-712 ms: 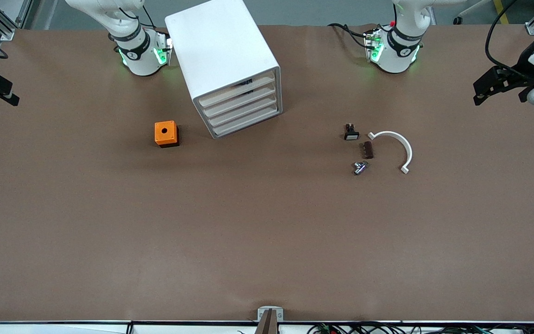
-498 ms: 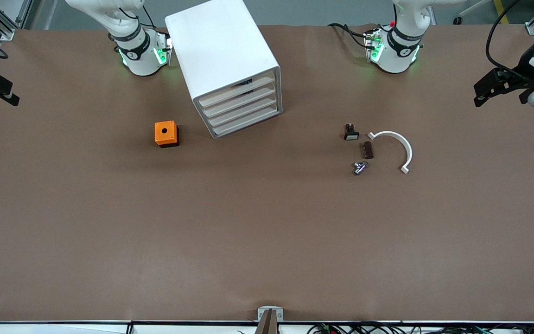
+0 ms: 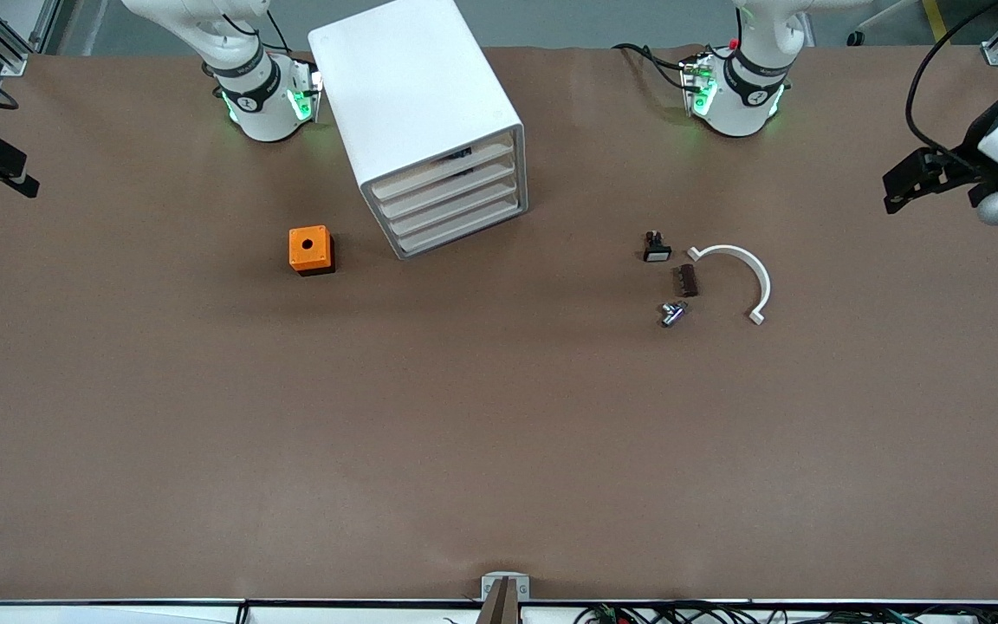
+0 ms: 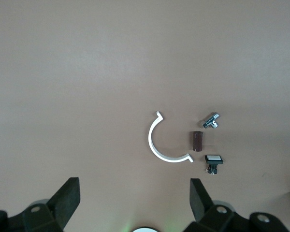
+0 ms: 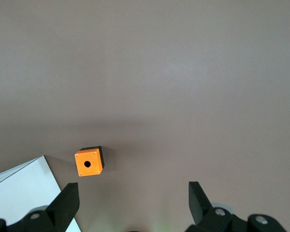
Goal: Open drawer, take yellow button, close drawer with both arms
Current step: 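Move the left gripper from rest toward the white drawer cabinet, then reach the left gripper to the cabinet's drawer handle and grip it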
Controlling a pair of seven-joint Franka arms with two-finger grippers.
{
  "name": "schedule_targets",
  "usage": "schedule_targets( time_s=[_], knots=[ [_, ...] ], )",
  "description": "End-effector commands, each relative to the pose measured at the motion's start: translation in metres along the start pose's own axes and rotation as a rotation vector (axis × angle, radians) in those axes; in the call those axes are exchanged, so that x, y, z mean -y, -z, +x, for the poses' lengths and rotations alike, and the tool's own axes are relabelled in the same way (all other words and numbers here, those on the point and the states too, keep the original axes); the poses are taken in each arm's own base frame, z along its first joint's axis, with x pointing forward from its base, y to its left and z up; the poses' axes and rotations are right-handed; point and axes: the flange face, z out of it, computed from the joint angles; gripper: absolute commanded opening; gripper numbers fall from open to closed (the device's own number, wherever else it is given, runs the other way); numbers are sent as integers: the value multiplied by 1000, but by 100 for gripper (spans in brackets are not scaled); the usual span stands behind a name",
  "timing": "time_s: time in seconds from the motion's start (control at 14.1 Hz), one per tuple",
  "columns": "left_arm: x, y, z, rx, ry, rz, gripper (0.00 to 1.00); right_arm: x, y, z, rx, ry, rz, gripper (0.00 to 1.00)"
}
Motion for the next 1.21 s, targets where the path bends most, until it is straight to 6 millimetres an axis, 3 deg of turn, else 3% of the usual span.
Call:
schedule_targets(
  time_s=[0.0, 0.21, 0.36, 0.78, 1.14],
  knots=[
    [-15, -18, 14, 48, 72, 10, 100, 4, 0, -5, -4, 8, 3, 100],
    [-43, -40, 28, 69, 180, -9, 100, 6, 0, -5, -3, 12, 3, 100],
    [-51, -51, 37, 80, 261, -49, 100, 6, 0, -5, -3, 12, 3, 100],
    [-73, -110, 64, 166, 497, -13, 100, 5, 0, -6, 0, 9, 2, 100],
    [-125, -158, 68, 237, 805, 74, 100, 5, 0, -6, 0, 9, 2, 100]
  ],
)
